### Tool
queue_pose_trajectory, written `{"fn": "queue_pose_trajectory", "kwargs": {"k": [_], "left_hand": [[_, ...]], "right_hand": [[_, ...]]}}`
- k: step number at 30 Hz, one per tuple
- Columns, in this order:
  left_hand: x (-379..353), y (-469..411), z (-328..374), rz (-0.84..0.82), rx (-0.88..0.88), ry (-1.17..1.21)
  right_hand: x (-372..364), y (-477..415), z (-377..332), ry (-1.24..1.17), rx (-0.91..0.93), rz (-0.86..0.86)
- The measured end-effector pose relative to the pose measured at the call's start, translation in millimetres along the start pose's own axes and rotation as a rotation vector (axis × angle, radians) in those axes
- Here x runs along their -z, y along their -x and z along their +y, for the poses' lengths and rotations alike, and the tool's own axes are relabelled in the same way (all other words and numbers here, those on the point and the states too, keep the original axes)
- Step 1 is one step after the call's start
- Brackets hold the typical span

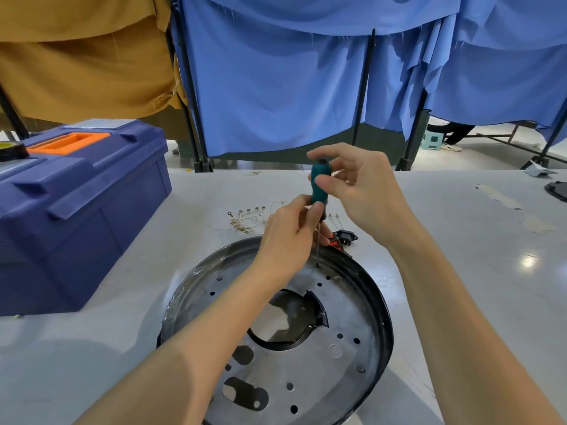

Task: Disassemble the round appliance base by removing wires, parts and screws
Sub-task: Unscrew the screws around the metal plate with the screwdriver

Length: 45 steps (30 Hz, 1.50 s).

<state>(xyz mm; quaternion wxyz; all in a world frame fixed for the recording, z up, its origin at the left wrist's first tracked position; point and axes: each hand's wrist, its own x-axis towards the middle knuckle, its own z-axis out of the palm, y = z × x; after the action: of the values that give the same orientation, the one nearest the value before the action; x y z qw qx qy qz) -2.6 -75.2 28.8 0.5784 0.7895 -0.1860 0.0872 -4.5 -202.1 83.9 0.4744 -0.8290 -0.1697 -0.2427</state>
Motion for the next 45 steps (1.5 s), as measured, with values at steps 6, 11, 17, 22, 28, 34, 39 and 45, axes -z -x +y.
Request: {"fn": "queue_pose_trajectory", "kwargs": {"k": [6,11,17,22,28,34,39,45], "left_hand": [[-0.8,0.6,-0.3,0.032,0.052,0.027],[0.0,0.3,0.0,-0.021,0.014,0.019],[0.1,-1.1,-2.7,0.030,0.047,-0.007],[1.9,-2.1,-4.0,0.051,0.056,-0.025],[3.6,-0.5,-3.8,0.019,0.019,-0.007],[0.8,-1.1,-1.3,-0.034,0.016,0.025],[-0.8,0.2,-0.4,0.015,0.057,0.025],[0.3,2.3,0.8,-0.065,-0.024,-0.028]], "right_hand": [[-0.5,0.5,1.0,0.017,0.012,-0.002],[2.9,-0.4,2.2,-0.027,-0.007,0.053],[4.5,-0.2,0.9,-0.009,0.004,-0.066],[4.1,-0.7,1.9,0.029,0.037,-0.010],[-1.0,-0.9,-2.1,0.031,0.064,-0.020],[4.4,-2.5,4.6,-0.012,-0.002,0.038],[3.8,0.2,4.8,-0.019,0.006,-0.006],[-1.0,-2.3,1.6,-0.045,-0.023,-0.014]]}}
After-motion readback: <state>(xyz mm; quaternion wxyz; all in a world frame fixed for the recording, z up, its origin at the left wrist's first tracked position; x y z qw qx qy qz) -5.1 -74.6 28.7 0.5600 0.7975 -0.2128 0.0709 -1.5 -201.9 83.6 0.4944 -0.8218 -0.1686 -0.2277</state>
